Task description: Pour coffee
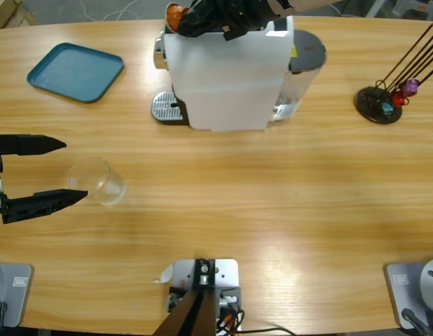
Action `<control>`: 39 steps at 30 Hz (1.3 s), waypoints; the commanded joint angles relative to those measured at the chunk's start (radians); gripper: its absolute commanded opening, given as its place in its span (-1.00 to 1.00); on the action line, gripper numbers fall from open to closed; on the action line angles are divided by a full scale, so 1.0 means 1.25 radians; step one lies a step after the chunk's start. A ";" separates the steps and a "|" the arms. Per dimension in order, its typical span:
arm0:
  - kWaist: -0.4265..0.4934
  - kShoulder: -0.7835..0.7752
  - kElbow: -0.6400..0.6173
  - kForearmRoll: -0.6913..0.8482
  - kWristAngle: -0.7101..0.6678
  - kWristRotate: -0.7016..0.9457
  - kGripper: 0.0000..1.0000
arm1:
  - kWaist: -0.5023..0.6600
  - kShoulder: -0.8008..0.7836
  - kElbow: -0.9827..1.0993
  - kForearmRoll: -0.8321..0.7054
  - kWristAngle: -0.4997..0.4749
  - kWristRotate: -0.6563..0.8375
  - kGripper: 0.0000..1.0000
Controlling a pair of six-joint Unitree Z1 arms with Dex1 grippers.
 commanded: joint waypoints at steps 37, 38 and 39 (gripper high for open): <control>-0.001 -0.041 0.014 0.004 0.031 -0.021 0.95 | 0.177 -0.242 0.146 0.127 -0.416 0.476 -1.00; -0.001 -0.047 0.016 0.004 0.034 -0.026 0.95 | 0.185 -0.252 0.151 0.148 -0.469 0.513 -1.00; -0.001 -0.053 0.016 0.004 0.037 -0.032 0.95 | 0.192 -0.260 0.157 0.150 -0.505 0.536 -1.00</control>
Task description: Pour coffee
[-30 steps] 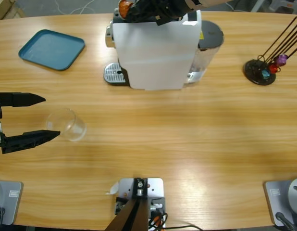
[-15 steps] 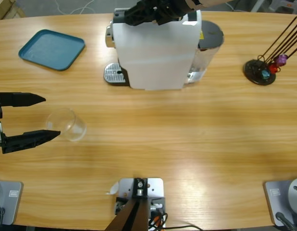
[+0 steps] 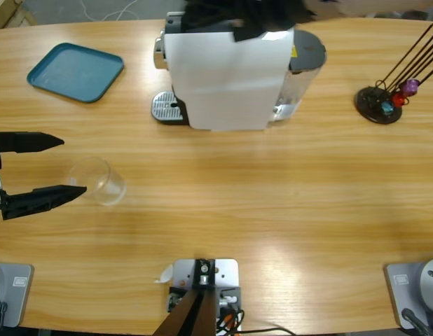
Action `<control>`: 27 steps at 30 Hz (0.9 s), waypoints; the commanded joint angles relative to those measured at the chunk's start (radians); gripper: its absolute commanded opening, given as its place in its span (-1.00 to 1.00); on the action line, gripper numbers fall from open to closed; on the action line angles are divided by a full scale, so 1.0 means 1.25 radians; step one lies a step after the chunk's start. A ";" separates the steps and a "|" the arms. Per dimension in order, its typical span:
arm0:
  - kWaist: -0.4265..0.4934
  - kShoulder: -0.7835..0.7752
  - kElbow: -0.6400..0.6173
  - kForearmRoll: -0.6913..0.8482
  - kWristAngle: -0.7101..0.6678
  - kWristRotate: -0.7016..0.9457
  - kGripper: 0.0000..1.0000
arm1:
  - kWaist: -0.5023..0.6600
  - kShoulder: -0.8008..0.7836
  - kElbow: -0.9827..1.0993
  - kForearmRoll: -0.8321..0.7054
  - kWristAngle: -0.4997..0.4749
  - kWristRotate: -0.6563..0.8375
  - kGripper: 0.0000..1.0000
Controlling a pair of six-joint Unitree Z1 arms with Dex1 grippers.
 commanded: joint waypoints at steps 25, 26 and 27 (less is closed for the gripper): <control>-0.001 -0.088 0.028 0.030 0.021 -0.054 0.96 | 0.023 0.146 -0.125 -0.062 -0.309 0.274 -1.00; -0.001 -0.086 0.028 0.030 0.021 -0.054 0.96 | 0.038 0.154 -0.127 -0.071 -0.306 0.279 -1.00; -0.001 -0.082 0.028 0.030 0.021 -0.054 0.96 | 0.048 0.161 -0.129 -0.075 -0.299 0.281 -1.00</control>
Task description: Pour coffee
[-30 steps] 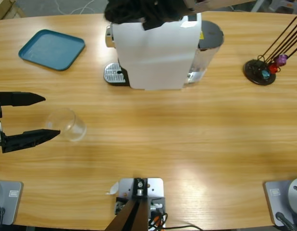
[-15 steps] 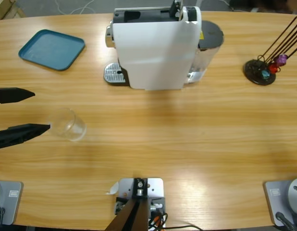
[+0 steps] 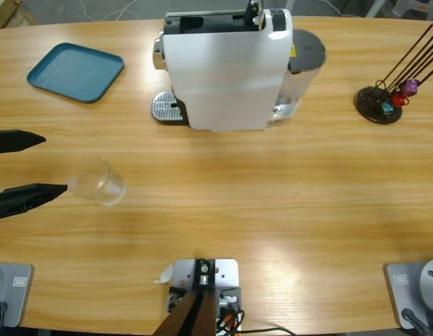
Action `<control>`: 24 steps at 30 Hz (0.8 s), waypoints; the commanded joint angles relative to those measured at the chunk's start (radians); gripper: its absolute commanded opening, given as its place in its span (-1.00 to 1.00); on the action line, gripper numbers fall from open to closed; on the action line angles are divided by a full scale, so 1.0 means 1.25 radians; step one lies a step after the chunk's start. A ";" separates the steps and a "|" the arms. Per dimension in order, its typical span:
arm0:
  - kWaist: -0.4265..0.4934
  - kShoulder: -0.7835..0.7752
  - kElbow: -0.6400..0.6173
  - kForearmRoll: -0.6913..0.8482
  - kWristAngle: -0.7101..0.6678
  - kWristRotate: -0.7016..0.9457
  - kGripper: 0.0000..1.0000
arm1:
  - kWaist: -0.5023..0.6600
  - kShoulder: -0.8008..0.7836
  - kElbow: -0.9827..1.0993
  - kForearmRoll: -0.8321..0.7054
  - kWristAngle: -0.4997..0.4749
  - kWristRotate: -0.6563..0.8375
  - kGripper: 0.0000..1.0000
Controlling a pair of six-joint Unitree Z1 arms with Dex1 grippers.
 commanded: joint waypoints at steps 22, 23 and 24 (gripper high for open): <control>-0.001 -0.009 0.025 0.014 0.030 -0.018 0.98 | 0.074 0.281 0.050 -0.075 0.201 0.082 -1.00; -0.001 -0.007 0.024 0.014 0.033 -0.023 0.98 | 0.072 0.288 0.052 -0.075 0.206 0.083 -1.00; -0.001 -0.006 0.024 0.014 0.037 -0.027 0.98 | 0.070 0.295 0.051 -0.073 0.213 0.083 -1.00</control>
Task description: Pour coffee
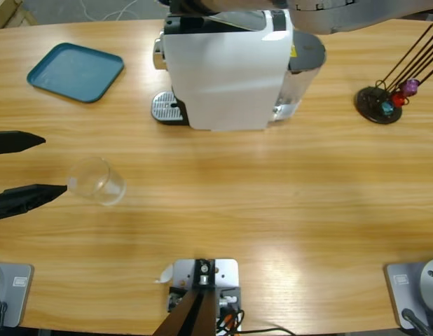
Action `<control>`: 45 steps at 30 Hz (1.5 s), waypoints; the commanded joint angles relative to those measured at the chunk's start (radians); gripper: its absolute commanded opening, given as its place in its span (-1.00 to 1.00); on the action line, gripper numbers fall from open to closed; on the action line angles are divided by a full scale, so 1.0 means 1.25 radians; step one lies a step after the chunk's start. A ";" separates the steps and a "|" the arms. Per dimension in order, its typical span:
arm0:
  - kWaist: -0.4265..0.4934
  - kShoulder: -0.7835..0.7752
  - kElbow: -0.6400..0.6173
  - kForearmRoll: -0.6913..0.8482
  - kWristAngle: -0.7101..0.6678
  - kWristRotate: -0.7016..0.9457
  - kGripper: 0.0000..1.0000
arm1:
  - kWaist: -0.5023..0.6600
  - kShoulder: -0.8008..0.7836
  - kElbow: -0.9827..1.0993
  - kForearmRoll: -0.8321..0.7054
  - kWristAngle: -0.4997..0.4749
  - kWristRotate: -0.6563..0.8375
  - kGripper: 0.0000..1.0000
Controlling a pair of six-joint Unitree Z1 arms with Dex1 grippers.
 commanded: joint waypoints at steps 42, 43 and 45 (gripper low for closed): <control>-0.002 -0.035 -0.088 0.205 0.258 -0.150 1.00 | -0.028 -0.251 0.088 0.162 0.044 -0.305 1.00; -0.006 -0.036 -0.088 0.208 0.257 -0.167 1.00 | -0.021 -0.276 0.116 0.163 0.045 -0.305 1.00; -0.044 -0.036 -0.066 0.212 0.250 -0.229 0.99 | 0.008 -0.340 0.199 0.162 0.040 -0.281 1.00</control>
